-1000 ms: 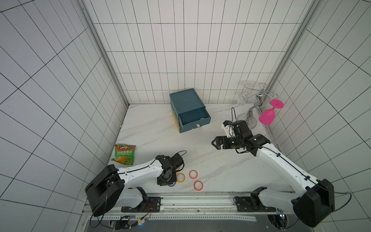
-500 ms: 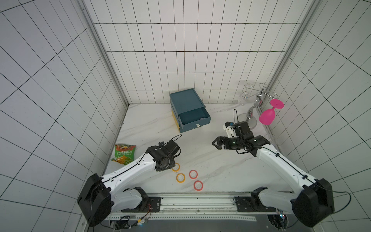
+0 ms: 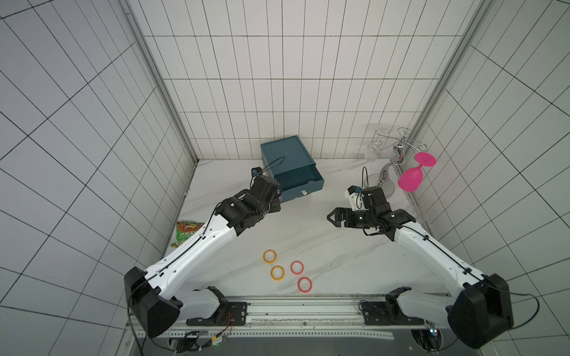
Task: Place the transparent tape into the drawer according to color
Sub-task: Place the tape in the drawer.
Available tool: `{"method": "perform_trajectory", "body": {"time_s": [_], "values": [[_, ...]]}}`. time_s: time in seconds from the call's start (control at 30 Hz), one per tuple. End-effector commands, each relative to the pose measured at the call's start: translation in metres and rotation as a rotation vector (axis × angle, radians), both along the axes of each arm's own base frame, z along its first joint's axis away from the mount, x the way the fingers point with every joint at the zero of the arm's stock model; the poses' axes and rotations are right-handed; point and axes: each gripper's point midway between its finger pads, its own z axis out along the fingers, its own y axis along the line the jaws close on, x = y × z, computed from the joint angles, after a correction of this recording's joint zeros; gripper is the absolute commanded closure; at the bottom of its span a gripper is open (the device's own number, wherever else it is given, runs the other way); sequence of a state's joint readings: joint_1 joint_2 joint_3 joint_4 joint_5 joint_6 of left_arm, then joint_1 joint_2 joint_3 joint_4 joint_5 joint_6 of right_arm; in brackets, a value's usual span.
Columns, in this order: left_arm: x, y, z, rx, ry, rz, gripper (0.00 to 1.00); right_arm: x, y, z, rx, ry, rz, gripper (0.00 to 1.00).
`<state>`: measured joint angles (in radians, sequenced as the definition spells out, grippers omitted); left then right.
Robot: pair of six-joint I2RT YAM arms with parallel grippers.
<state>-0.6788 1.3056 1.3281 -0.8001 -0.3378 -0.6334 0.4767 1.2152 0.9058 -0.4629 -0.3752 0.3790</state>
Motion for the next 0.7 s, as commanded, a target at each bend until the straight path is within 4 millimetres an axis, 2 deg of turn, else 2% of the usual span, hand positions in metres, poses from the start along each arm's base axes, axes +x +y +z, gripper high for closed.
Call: {"method": "perform_trajectory", "body": {"time_s": [0.0,0.13,0.3,0.47,0.6,0.63,0.67], "values": [[0.033,-0.012,0.038,0.031,-0.146,-0.026,1.00,0.001,-0.001,-0.002,0.014,0.005,-0.011,0.01],[0.058,-0.028,0.043,0.024,-0.173,-0.058,1.00,0.005,-0.001,0.001,0.022,-0.003,-0.018,0.01],[0.087,-0.036,0.033,0.050,-0.164,-0.068,1.00,0.007,-0.001,0.004,0.027,-0.009,-0.023,0.01],[0.099,-0.042,0.015,0.060,-0.136,-0.087,1.00,0.008,-0.001,0.003,0.025,-0.007,-0.025,0.01],[0.101,-0.050,-0.003,0.054,-0.093,-0.110,1.00,0.009,0.000,0.001,0.026,-0.004,-0.024,0.01],[0.101,-0.051,-0.004,0.050,-0.090,-0.113,0.95,0.010,0.000,0.001,0.027,-0.003,-0.024,0.01],[0.101,-0.051,-0.006,0.050,-0.086,-0.115,0.85,0.010,0.001,0.001,0.028,-0.004,-0.023,0.01]]}}
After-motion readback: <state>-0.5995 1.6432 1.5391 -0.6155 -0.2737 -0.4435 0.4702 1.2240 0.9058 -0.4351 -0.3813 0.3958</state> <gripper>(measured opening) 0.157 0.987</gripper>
